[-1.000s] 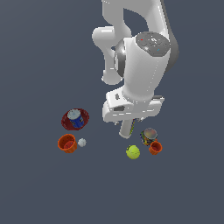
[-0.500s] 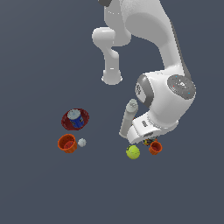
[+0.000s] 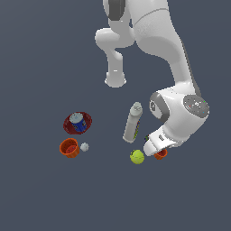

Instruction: Pick up a designated object from a clutter of objects.

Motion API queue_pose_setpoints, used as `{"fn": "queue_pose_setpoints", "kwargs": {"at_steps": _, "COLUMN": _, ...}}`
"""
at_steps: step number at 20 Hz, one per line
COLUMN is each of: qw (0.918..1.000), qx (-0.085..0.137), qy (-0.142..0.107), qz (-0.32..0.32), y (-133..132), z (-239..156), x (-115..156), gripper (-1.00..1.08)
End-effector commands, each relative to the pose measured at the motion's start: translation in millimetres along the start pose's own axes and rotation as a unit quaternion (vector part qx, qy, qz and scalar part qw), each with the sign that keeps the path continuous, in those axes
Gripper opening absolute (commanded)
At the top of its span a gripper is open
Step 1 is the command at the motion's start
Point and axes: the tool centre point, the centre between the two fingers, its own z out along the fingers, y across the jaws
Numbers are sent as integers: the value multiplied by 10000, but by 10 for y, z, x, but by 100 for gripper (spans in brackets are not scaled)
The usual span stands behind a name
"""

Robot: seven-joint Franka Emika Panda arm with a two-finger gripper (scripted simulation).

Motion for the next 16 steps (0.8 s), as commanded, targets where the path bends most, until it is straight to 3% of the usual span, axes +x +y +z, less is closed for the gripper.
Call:
{"fn": "queue_pose_setpoints", "kwargs": {"at_steps": 1, "qw": 10000, "qx": 14, "qy": 16, "qz": -40, "y": -54, "z": 58, "x": 29, "gripper": 100}}
{"fn": "queue_pose_setpoints", "kwargs": {"at_steps": 8, "qw": 10000, "qx": 18, "qy": 11, "qz": -50, "y": -69, "z": 110, "x": 29, "gripper": 100}}
{"fn": "queue_pose_setpoints", "kwargs": {"at_steps": 16, "qw": 10000, "qx": 19, "qy": 16, "qz": -55, "y": -78, "z": 493, "x": 24, "gripper": 100}}
